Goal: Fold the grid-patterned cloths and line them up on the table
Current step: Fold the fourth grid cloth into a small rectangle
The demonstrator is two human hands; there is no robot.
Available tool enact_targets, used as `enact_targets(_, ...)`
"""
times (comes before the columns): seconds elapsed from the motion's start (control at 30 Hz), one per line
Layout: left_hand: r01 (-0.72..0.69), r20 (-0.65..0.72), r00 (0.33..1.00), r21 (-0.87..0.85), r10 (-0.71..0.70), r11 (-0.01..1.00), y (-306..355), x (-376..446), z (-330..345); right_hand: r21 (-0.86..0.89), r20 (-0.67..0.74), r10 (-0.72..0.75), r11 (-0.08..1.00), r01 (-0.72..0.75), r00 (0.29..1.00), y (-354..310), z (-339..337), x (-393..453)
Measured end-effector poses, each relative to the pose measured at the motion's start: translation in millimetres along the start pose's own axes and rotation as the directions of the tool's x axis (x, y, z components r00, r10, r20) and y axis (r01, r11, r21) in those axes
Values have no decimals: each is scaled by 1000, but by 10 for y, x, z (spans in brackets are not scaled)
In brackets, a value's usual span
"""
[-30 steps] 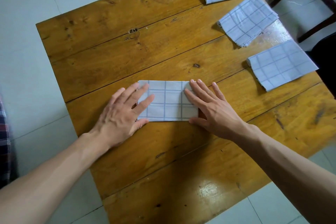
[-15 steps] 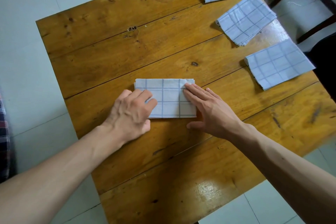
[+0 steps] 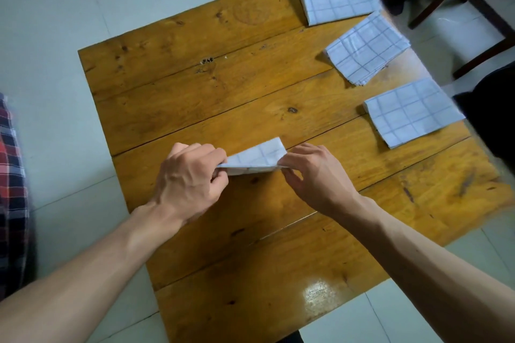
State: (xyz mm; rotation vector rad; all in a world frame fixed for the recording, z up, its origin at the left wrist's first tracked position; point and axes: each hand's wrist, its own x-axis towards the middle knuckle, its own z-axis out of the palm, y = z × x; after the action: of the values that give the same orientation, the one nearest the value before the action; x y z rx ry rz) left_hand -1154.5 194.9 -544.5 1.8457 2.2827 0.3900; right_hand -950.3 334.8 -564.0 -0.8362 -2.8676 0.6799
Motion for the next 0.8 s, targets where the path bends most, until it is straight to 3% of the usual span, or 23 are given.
enact_targets(0.13,41,-6,999,-61,-41,997,207,-101,-462,71,-53,8,997,-4,999,-150,-492,-103)
enact_targets(0.27,70,-7,997,-107,-71,992,510,-222,-1052,109,1,-36,993,36,999,-329,-1146,-257)
enact_targets(0.43,55,-98,993,-106,-66,993,1126,-535,-1968,95,-68,-50,994,57,996,-836,-2074,-724)
enact_targets(0.8,-171,-343,931,-106,125,979,2574,-1591,-3477,-14,-306,-81,997,81,948,-1867,-3722,-2504)
